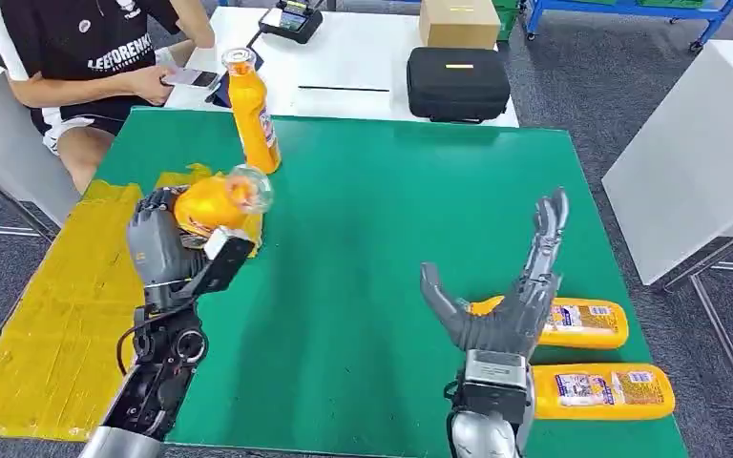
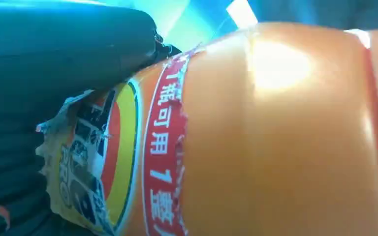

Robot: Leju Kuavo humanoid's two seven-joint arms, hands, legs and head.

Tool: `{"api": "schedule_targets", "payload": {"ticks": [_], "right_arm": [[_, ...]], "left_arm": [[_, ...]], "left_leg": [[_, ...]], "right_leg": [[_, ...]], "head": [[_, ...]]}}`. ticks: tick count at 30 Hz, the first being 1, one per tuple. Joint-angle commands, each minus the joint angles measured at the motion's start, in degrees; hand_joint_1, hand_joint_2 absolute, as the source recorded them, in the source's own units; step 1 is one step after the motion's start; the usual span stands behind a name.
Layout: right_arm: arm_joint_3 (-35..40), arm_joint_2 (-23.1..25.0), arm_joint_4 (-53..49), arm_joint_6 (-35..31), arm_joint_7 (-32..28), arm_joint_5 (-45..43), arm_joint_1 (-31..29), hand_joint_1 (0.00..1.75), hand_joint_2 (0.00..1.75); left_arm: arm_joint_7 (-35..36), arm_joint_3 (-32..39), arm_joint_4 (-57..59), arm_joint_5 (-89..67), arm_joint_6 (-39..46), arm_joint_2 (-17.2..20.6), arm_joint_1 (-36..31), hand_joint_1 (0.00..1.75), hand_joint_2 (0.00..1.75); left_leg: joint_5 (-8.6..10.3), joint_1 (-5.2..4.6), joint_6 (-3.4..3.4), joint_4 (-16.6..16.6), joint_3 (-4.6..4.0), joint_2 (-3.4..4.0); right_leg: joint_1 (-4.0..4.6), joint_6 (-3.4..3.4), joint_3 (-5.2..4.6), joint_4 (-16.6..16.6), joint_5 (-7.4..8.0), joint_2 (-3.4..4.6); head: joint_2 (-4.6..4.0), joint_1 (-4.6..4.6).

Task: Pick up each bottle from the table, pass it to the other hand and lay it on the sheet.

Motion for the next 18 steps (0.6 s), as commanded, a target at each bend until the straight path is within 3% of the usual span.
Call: {"api": "schedule_targets", "payload": {"ticks": [1,3,9,15,18], "right_arm": [[-4.34,-2.27,-2.75,0.41,-1.94,-2.12,1.22,0.00,1.75],[-4.73,-2.14,-2.39,0.60,-2.43,-2.25,0.84,0.00,1.75],[-4.54,-1.80,-0.51,1.88,-2.38,-1.54,-0.25,0.00,1.75],[-4.54,-1.25,0.46,2.91,-1.50,-1.08,-1.91,0.00,1.75],[-4.69,-1.06,1.07,3.52,-1.20,-0.51,-2.34,0.00,1.75]], "left_arm": [[13.84,-4.43,15.48,-19.92,-0.05,4.67,-6.28,1.75,1.75],[17.02,-6.02,20.58,-19.92,-4.48,4.69,-8.01,1.75,1.75],[19.93,-9.07,26.71,-19.92,-7.52,5.00,-9.95,1.75,1.75],[17.48,-7.40,29.18,-19.92,-10.05,4.24,-10.26,1.75,1.75],[17.11,-6.89,28.93,-19.92,-11.52,3.97,-10.19,1.75,1.75]], "left_leg": [[-0.10,0.00,-0.11,-0.04,0.31,0.02],[-0.17,-0.01,-0.19,-0.05,0.51,0.09],[-0.08,0.05,-0.11,-0.02,0.26,0.12],[-0.22,0.01,-0.17,-0.02,0.53,0.21],[-0.08,0.03,-0.10,-0.01,0.24,0.15]], "right_leg": [[0.02,-0.10,0.31,-0.03,-0.10,-0.07],[0.03,-0.18,0.46,0.00,-0.18,-0.09],[0.08,-0.09,0.24,-0.05,-0.05,0.00],[0.04,-0.14,0.46,0.00,-0.18,0.04],[0.05,-0.07,0.21,-0.02,-0.05,0.03]], "head": [[0.00,0.00],[0.00,0.00],[0.00,0.00],[0.00,-0.02],[0.00,0.00]]}}
